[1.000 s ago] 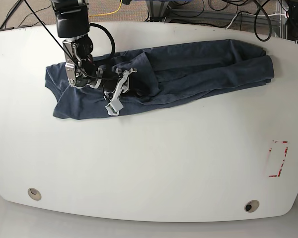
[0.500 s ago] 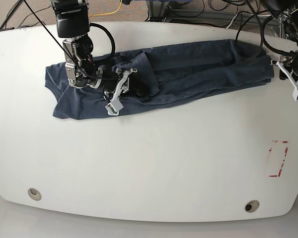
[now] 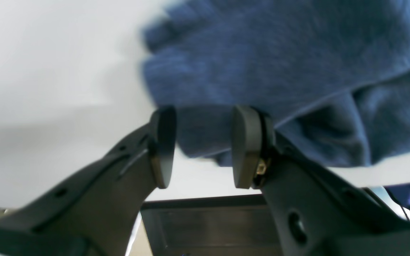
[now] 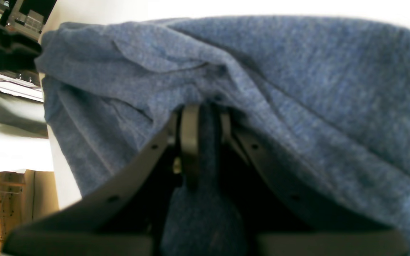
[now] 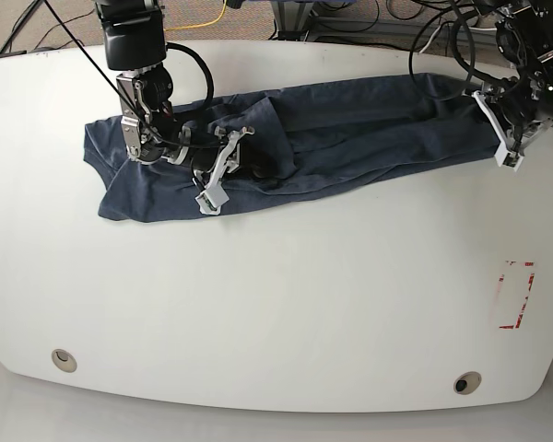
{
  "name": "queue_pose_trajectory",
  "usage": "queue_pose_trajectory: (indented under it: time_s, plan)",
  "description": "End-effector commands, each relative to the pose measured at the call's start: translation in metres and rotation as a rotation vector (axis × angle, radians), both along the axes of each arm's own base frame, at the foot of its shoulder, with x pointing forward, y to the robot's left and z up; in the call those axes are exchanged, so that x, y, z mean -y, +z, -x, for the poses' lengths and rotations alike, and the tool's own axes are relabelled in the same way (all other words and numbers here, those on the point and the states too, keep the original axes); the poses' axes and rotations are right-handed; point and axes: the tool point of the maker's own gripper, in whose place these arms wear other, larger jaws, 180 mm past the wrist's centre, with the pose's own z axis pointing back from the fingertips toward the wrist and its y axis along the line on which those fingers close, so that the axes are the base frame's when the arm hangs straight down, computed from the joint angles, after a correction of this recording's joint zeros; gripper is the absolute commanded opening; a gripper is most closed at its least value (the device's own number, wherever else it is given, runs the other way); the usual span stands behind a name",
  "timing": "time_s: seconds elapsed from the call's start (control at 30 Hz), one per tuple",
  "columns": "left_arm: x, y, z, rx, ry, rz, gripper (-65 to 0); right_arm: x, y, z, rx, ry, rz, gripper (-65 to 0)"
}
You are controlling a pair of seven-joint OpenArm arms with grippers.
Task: Layout the t-shirt on the table in an organized manner, then fold the t-shirt properly
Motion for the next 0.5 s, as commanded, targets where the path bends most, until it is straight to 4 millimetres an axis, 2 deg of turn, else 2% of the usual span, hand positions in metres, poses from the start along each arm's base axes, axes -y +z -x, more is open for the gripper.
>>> queue_pose_trajectory:
  time_s: [0.0, 0.1, 0.23, 0.33, 0.47]
  plan:
    - [0.003, 0.005, -0.009, 0.041, -0.037, -0.003, -41.3, 0.017, -0.028, 0.018, -0.104, 0.01, 0.121, -57.5]
    - [0.01, -0.006, -0.009, 0.029, -0.06, 0.011, -41.3, 0.017, -0.028, 0.018, -0.104, 0.01, 0.121, -57.5]
    - [0.003, -0.024, -0.006, -0.031, -0.076, -0.008, -41.3, 0.017, -0.028, 0.018, -0.104, 0.009, 0.119, -57.5]
    - [0.0, -0.027, -0.022, -0.006, -0.078, 0.003, -41.3, 0.017, -0.028, 0.018, -0.104, 0.009, 0.119, -57.5]
    - [-0.009, -0.037, -0.032, -0.029, -0.096, 0.006, -41.3, 0.018, -0.028, 0.018, -0.105, 0.009, 0.119, -57.5]
